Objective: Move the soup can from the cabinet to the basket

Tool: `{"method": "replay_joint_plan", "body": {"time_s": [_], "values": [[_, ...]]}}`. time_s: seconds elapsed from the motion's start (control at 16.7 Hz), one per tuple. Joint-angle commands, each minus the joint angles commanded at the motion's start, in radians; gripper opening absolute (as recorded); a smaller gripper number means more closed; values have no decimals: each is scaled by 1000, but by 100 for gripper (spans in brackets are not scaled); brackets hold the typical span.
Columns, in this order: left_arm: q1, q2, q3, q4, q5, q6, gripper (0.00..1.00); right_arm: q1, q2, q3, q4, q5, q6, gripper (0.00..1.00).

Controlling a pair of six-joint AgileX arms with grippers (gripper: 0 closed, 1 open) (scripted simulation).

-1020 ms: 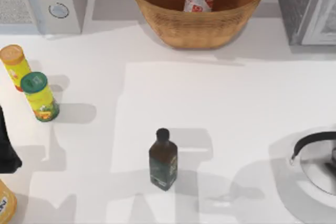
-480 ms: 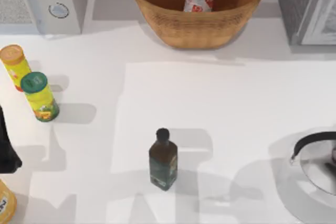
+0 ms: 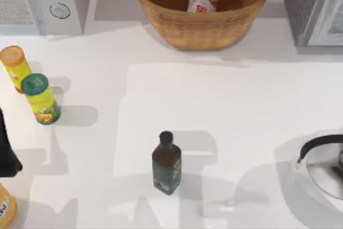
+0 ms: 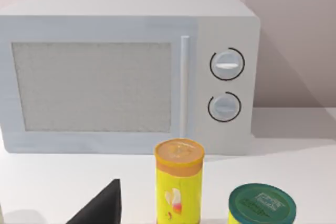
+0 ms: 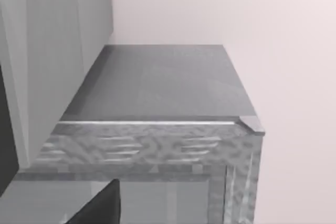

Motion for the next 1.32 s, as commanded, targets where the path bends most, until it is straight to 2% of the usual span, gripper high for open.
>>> {"method": "replay_joint_plan", "body": {"time_s": [0.42,0.6,0.84,1.32], "values": [[0,0,0,0,0,0,100,7,0,11,-5,10,0,100],[0,0,0,0,0,0,100,96,5,22,-12,101,0,100],[0,0,0,0,0,0,100,352,15,39,-28,355,-2,100],[0,0,0,0,0,0,100,1085,-6,30,-58,1087,-8,100]]}}
